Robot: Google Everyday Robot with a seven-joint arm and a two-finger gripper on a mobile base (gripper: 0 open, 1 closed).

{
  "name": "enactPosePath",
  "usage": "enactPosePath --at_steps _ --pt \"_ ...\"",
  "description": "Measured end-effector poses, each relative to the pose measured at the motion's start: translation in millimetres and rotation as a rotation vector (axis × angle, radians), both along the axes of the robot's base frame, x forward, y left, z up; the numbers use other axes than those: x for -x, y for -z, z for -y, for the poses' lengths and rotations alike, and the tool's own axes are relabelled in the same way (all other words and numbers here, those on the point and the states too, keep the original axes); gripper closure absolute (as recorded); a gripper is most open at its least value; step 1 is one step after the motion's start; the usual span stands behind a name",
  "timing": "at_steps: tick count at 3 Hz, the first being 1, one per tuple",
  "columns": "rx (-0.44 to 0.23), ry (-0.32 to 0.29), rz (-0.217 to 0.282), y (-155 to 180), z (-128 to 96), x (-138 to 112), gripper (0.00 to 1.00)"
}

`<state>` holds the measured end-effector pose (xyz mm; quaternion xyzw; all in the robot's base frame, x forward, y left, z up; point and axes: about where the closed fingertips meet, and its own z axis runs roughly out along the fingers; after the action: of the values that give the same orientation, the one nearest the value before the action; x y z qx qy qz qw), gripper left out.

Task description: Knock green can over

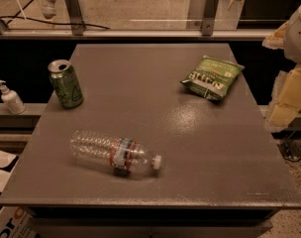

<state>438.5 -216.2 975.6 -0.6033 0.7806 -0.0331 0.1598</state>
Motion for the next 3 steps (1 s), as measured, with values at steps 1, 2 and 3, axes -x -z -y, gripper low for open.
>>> enactPosePath --at_steps 1,2,3 --pt "-0.125 -0.022 0.002 19 -18 -14 0.00" --pt "-0.305 -0.049 -0.016 47 -38 -28 0.00" --pt "-0.482 -0.087 -0.027 55 -68 -42 0.00"
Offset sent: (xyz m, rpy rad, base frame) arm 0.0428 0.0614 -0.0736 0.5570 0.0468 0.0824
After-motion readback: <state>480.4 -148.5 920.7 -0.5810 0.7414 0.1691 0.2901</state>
